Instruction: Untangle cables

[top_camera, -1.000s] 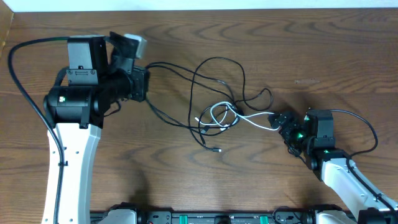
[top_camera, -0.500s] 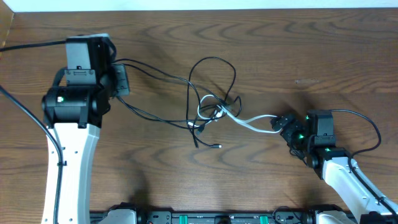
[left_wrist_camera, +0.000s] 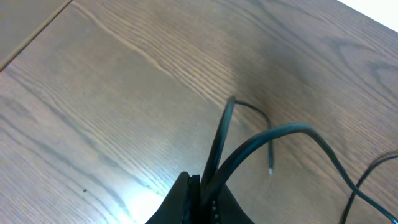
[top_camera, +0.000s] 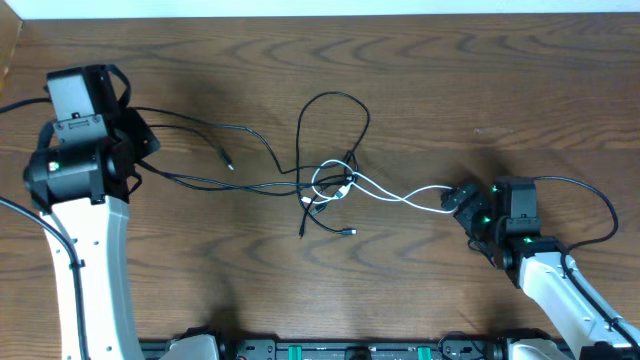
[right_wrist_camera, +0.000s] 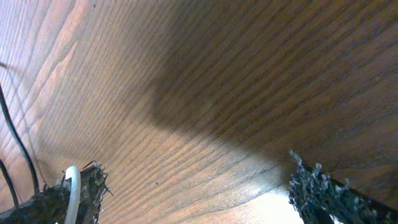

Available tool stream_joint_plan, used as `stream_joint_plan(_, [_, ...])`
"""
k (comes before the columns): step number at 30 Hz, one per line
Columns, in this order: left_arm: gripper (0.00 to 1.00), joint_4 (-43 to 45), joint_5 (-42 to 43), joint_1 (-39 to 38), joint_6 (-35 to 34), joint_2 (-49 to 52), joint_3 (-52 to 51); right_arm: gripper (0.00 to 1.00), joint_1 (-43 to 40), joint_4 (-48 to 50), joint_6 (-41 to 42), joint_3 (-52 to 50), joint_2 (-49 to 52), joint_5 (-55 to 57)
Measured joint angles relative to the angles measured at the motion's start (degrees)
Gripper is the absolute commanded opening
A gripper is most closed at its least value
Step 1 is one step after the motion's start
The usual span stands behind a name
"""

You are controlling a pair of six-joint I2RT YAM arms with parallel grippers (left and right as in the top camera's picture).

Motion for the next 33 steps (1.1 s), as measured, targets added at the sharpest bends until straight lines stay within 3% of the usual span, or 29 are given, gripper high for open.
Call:
stream_joint_plan(16, [0.08, -0.4, 0.0, 5.9, -2.9, 0.0, 0.0, 0.95, -2.6, -1.4, -0.4, 0.1, -0.2, 0.0])
stream_joint_plan(33, [0.08, -0.4, -0.2, 21.9, -5.7, 0.0, 0.0, 0.95, -3.2, -1.7, -0.4, 0.2, -0.3, 0.1])
